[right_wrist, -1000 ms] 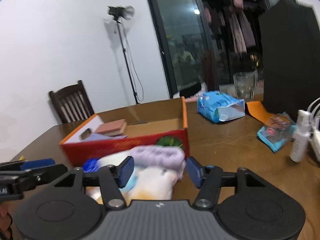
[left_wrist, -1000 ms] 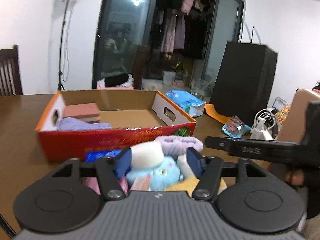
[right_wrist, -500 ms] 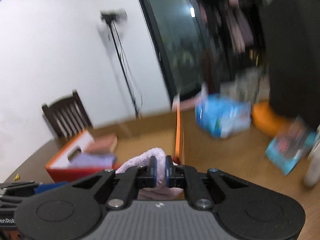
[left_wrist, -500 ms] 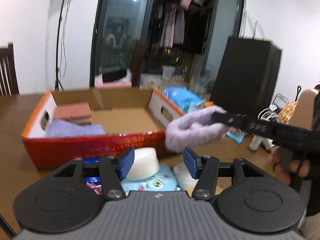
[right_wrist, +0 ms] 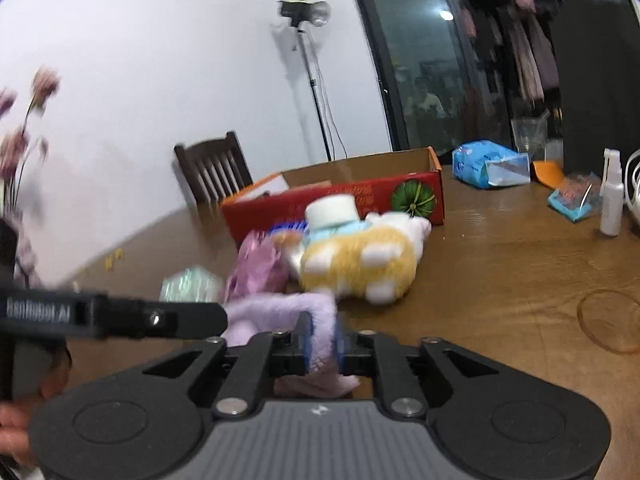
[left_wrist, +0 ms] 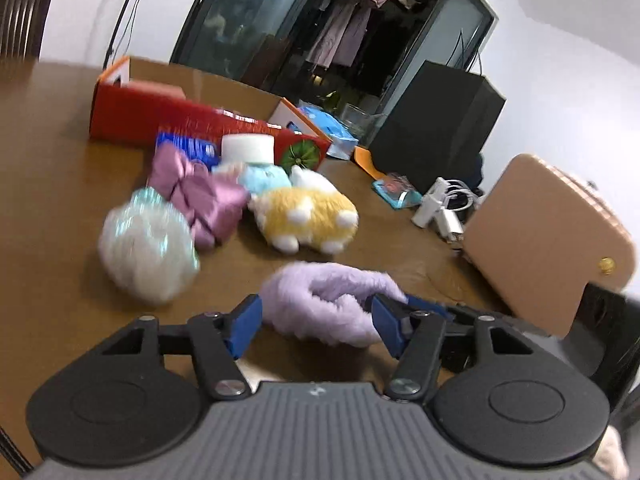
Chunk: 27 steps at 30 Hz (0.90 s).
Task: Organize soft objects
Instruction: 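Close both grippers on the lavender towel and lift it, then carry the lavender towel into the box and open both grippers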
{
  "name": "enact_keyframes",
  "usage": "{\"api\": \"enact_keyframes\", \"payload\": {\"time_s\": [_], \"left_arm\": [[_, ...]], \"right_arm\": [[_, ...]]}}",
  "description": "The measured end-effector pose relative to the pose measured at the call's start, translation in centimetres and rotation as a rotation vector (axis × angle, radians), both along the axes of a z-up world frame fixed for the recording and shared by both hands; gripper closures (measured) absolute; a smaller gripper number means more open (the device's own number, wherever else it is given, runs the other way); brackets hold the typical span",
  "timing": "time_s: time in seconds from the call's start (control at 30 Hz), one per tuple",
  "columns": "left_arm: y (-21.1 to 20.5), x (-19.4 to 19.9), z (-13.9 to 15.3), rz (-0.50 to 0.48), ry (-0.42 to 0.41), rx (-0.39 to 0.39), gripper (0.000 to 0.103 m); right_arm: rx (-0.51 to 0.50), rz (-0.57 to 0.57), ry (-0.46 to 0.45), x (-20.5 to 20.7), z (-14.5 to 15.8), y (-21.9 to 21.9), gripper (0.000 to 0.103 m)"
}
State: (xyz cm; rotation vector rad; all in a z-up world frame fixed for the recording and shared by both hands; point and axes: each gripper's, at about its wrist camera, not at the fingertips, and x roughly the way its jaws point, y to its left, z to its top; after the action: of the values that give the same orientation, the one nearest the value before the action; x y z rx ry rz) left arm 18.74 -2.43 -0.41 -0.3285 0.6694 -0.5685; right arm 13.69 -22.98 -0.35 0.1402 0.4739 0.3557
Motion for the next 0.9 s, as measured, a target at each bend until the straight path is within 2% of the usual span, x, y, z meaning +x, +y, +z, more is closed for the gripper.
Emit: {"api": "enact_keyframes", "payload": {"time_s": [0.13,0.23,0.33,0.47,0.57,0.7,0.77,0.9], "left_arm": [[1.4,-0.6,0.8,0.032,-0.04,-0.022,0.041],[0.9,0.1,1.2,0.044,-0.046,-0.013,0.041],[-0.5,1.7,0.3,0.043,0.007,0.028,0.053],[-1.6,1.6,-1.3,0.017,0.052,0.066,0.059],[-1.4,0.8,-2.6,0.017,0.078,0.062,0.06],[-1.1,-0.2,-2.5,0.012,0.068,0.064,0.061],[-1.1,-0.3,-2.4,-0.002,0.066,0.063,0.068],[-1.6,-0.1,-1.9,-0.002,0.04,0.083,0.073]], "right_arm": [[0.036,-0.007,0.014,-2.4,0.9,-1.0,0.076],[0.124,-0.043,0.023,-2.2,1.8,-2.3,0.075],[0.193,-0.068,0.055,-1.1,1.7,-2.6,0.073],[0.145,-0.093,0.09,-0.3,0.9,-1.2,0.073],[0.109,-0.092,0.128,-0.2,-0.3,-0.3,0.073],[0.099,-0.089,0.133,-0.5,-1.1,-0.2,0.074],[0.088,-0.078,0.137,-0.3,-1.0,-0.1,0.075],[0.085,-0.063,0.122,-0.1,-0.8,0.0,0.084]]}}
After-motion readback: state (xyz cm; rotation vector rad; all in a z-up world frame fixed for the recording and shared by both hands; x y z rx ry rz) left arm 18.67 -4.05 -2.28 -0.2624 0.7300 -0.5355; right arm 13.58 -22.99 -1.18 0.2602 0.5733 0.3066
